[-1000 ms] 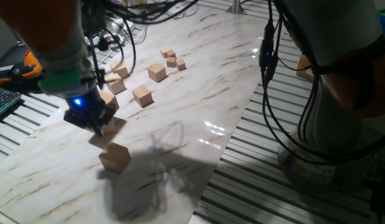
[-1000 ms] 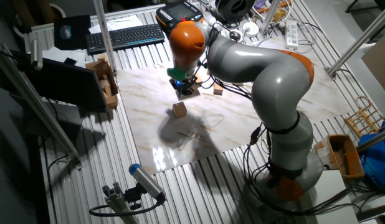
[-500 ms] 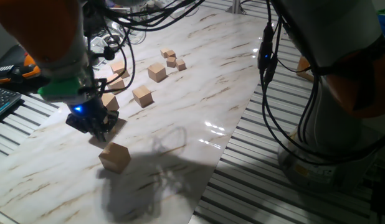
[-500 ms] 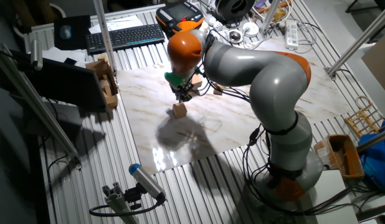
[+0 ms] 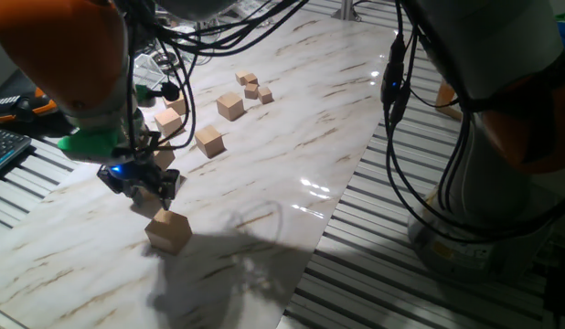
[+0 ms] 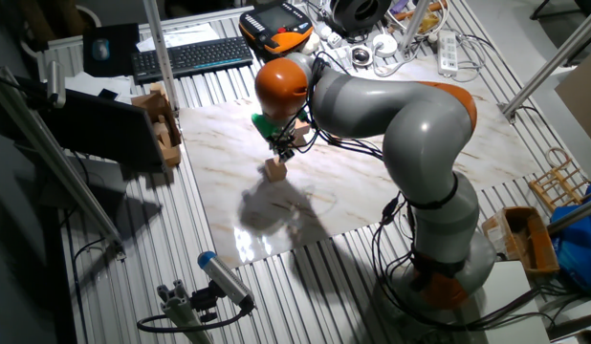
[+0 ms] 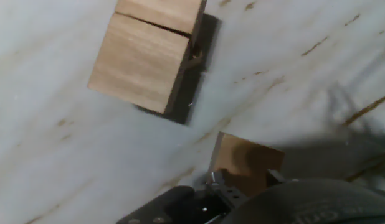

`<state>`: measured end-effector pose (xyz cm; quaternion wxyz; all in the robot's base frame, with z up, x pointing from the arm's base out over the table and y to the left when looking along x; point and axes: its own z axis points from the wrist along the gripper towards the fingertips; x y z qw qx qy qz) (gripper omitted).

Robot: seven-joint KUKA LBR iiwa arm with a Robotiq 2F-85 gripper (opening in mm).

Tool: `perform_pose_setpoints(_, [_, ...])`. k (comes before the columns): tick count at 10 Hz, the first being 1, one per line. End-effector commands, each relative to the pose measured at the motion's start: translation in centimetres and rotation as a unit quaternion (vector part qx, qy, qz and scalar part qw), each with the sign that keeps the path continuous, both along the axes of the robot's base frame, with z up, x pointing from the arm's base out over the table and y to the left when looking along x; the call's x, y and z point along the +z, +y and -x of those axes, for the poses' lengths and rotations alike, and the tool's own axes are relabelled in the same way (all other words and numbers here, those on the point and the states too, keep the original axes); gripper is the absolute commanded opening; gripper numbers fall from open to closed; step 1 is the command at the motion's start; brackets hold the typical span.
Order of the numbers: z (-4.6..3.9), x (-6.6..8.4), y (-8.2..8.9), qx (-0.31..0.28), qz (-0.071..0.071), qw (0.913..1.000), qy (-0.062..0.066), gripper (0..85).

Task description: Stack the blocks into a cross shape

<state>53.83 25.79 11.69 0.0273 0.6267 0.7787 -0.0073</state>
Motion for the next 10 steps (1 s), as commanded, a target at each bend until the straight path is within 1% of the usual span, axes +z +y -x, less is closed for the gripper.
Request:
perform_pose_setpoints(1, [-0.09,-0.4,-0.1,-0.046,-0.006,0.9989,-0.001,85.0])
perform_pose_setpoints(3, [0.04,-1.5,-0.2,-0.066,-0.019,0.9977,-0.002,85.0])
perform_pose_setpoints(4, [0.20,-2.3,-0.2,-0.068,-0.021,0.9975,-0.005,85.0])
perform_pose_setpoints(6, [0.16,-3.3,-0.1,-0.073,-0.023,0.9970,-0.008,85.0])
perform_pose_setpoints(9, [0.20,-4.3,-0.2,-0.072,-0.026,0.9971,0.003,85.0])
perform_pose_setpoints(10, [0.37,-4.3,-0.3,-0.074,-0.026,0.9969,0.004,85.0])
